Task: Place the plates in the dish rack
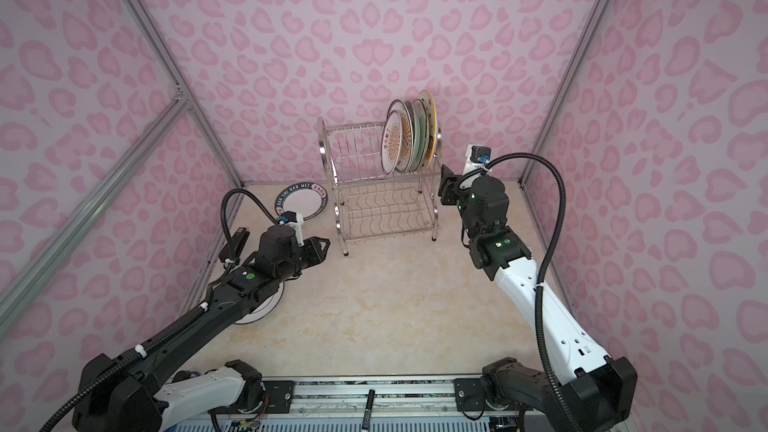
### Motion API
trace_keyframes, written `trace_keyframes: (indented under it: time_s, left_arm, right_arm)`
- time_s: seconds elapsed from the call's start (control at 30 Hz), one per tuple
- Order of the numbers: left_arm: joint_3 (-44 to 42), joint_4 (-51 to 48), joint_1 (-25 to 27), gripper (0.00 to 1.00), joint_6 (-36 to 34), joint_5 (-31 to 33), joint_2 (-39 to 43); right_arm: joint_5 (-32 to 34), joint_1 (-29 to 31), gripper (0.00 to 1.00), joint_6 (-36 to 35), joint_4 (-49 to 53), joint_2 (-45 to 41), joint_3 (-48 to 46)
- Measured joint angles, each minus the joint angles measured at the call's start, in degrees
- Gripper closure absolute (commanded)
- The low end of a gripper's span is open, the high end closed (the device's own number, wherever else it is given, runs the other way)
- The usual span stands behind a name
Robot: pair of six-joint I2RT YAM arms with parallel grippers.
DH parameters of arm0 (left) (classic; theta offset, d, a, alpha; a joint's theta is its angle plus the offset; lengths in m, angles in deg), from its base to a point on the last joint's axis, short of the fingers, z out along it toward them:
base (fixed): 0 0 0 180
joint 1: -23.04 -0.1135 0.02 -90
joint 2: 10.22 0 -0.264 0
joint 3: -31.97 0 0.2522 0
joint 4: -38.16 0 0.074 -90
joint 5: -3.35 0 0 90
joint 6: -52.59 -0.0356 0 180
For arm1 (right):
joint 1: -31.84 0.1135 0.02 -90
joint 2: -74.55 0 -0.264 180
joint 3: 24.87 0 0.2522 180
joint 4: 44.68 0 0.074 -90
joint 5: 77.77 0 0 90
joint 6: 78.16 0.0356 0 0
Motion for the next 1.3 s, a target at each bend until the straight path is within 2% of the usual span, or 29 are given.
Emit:
trace_keyframes:
  time_s: [0.23,0.53,0.73,0.93,1.3]
  left_arm:
    - [-0.2,-2.7,-2.2,0.65,1.4,0.0,0.2]
    - [-2.2,-10.9,-4.5,0.65,3.0,4.2,4.7]
    - [-3.2,-12.9,-4.7,0.65,4.0,4.8,5.2]
    - [-3.2,-13.1,-4.7,0.65,3.9,5.1,4.9]
    - [-3.6,-13.6,-4.7,0.65,2.7,6.5,8.5]
  right_arm:
    - [-3.1,-0.7,0.36,-0.4,0.0,-0.5,-0.3]
    - [-7.4,-0.7,0.39,-1.6,-0.1,0.0,0.2]
    - [-9.9,0.9,0.46,-2.6,0.9,4.2,7.3]
    - [-9.7,3.3,0.52,-4.7,8.3,15.1,29.2]
    - [-7.8,6.5,0.67,-7.1,34.2,38.2,73.3]
